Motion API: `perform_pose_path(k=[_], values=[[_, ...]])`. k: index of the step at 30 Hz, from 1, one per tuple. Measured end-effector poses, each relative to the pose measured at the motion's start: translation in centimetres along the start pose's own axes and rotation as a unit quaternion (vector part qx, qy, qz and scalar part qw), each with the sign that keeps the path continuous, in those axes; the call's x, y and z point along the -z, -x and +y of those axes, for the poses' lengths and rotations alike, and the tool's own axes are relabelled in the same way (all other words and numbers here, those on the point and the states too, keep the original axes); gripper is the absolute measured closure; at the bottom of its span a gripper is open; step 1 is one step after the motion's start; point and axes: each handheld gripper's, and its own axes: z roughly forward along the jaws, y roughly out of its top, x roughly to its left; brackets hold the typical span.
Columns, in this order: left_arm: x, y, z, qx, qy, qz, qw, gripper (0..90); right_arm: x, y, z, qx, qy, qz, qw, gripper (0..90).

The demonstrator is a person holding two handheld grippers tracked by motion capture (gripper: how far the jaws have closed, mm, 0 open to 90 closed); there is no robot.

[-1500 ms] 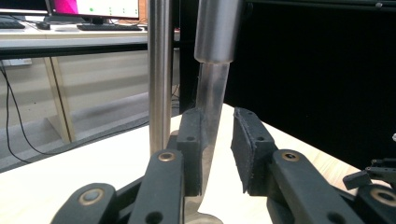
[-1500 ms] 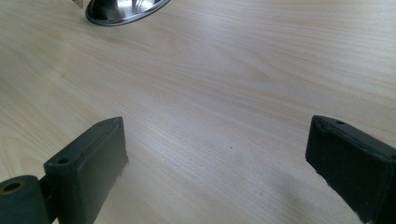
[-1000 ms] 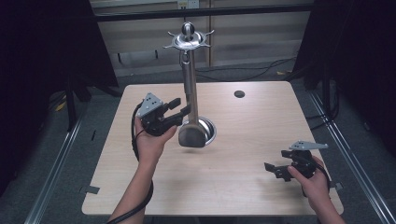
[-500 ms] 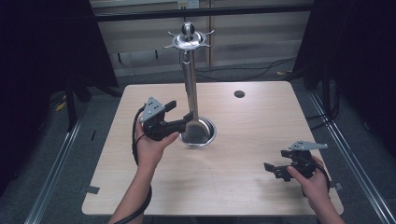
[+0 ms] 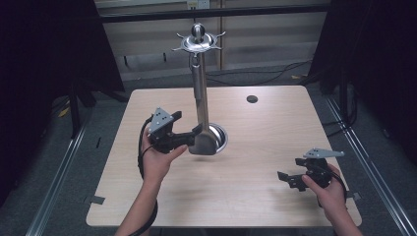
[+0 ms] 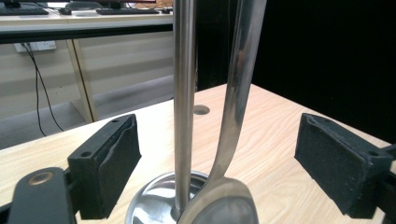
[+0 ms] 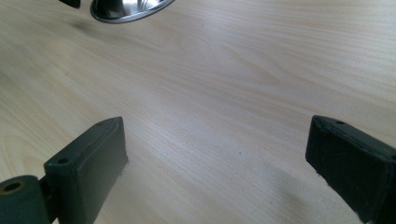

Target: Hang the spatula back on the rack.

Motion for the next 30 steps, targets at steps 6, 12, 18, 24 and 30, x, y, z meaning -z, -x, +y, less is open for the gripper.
perform_pose_path(k=[6,12,18,24,30], values=[[0.3,0.0,-0.6,-0.001,-0.003,0.002,1.0000,12.7,0.0,0.0,0.0,0.001,0.000,0.001,1.0000,4.9],[0.5,-0.2,-1.0,0.000,-0.005,0.004,1.0000,11.8,0.0,0.0,0.0,0.002,-0.001,0.001,1.0000,4.9],[0.6,-0.4,-1.5,-0.001,-0.014,0.004,0.9999,11.3,0.0,-0.1,0.0,0.000,-0.002,0.002,1.0000,5.0],[0.7,-0.5,-2.0,0.002,-0.019,0.004,0.9998,11.0,0.0,-0.1,0.0,0.000,-0.002,0.001,1.0000,5.1],[0.8,-0.5,-2.5,0.003,-0.023,-0.001,0.9997,10.2,-0.1,-0.1,0.0,0.002,-0.001,0.002,1.0000,5.0]])
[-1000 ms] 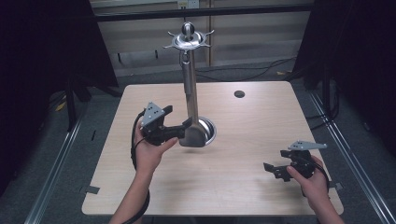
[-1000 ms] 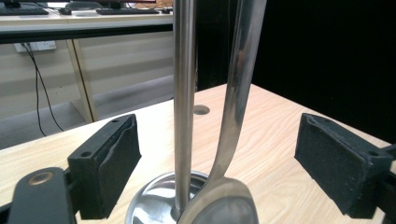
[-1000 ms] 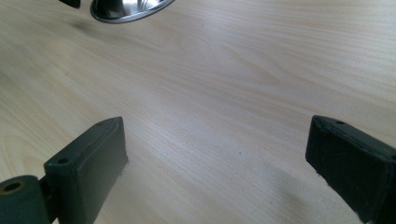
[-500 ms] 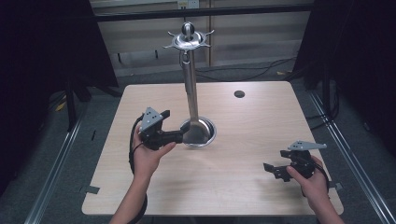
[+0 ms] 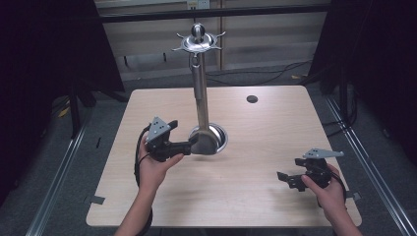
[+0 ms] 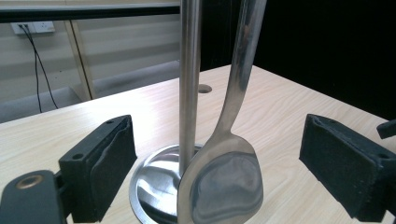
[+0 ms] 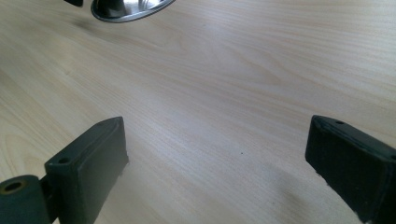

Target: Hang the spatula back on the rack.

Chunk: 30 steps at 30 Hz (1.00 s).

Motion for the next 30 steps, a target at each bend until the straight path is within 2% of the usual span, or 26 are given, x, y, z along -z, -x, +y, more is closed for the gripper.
perform_pose_path(k=[7,8,11,17,18,30], values=[[0.1,0.0,-1.0,-0.001,-0.011,-0.004,0.9999,9.9,0.0,0.0,0.0,-0.002,-0.001,-0.001,1.0000,5.1],[0.1,-0.1,-1.0,-0.007,-0.013,-0.002,0.9999,9.9,0.0,0.0,0.0,-0.002,-0.001,-0.001,1.0000,5.1],[0.1,-0.2,-1.4,-0.004,-0.020,-0.007,0.9998,9.8,0.0,0.0,0.0,-0.001,-0.001,-0.001,1.0000,5.1],[0.2,-0.4,-2.1,-0.006,-0.030,-0.006,0.9995,9.6,0.0,0.0,0.0,-0.001,-0.001,-0.001,1.0000,5.1],[0.3,-0.4,-2.2,-0.007,-0.034,-0.001,0.9994,9.6,0.0,0.0,0.0,-0.001,0.000,-0.001,1.0000,5.1],[0.6,-0.8,-3.6,-0.011,-0.054,-0.004,0.9984,9.4,0.1,-0.1,0.0,-0.001,0.000,-0.001,1.0000,5.2]])
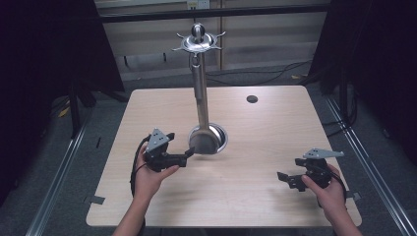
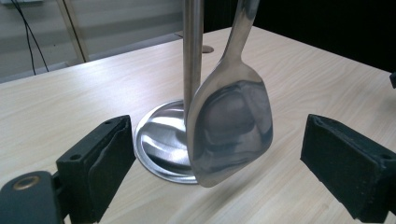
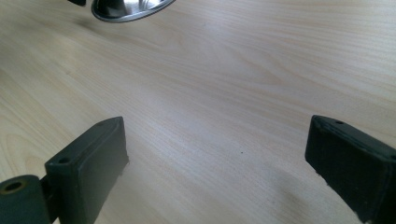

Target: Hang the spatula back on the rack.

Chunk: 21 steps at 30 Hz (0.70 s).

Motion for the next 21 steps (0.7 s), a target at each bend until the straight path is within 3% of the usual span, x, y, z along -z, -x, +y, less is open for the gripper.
perform_pose_path(k=[21], values=[[-0.4,-0.2,-2.5,-0.006,-0.025,-0.007,0.9996,9.0,0.1,0.0,0.0,0.002,0.001,0.000,1.0000,5.2]])
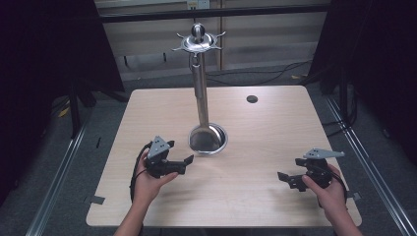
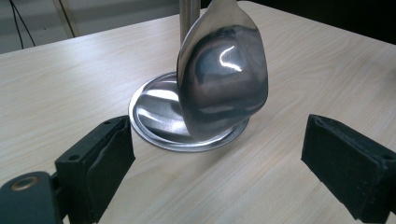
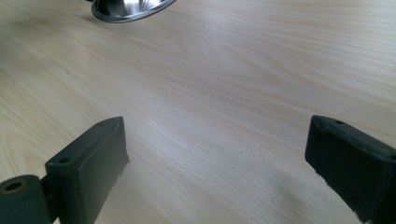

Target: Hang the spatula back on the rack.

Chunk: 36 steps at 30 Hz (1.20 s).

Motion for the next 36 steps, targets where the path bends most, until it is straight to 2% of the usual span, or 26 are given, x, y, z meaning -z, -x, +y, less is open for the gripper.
perform_pose_path(k=[7,13,16,19,26,27,36], values=[[-0.1,0.0,-0.6,-0.002,-0.007,-0.008,0.9999,8.7,0.0,0.0,0.0,0.001,0.000,0.000,1.0000,5.2],[-0.1,-0.2,-1.3,-0.007,-0.016,-0.006,0.9998,8.7,0.1,0.0,0.0,0.002,0.000,0.001,1.0000,5.3],[-0.2,-0.2,-1.5,0.002,-0.016,-0.009,0.9998,8.7,0.1,-0.1,0.0,0.003,0.000,0.000,1.0000,5.3],[-0.2,-0.3,-1.7,0.001,-0.018,-0.009,0.9998,8.6,0.1,-0.1,0.0,0.003,-0.001,0.000,1.0000,5.3],[-0.3,-0.8,-2.3,-0.008,-0.027,-0.010,0.9995,8.6,0.1,-0.1,-0.1,0.005,-0.001,0.000,1.0000,5.4],[-0.3,-0.8,-2.4,-0.002,-0.026,-0.008,0.9996,8.6,0.1,-0.1,-0.1,0.005,-0.002,0.001,1.0000,5.4],[-0.1,-1.1,-2.6,0.006,-0.033,-0.013,0.9994,8.6,0.1,-0.1,-0.1,0.005,-0.002,0.000,1.0000,5.4]])
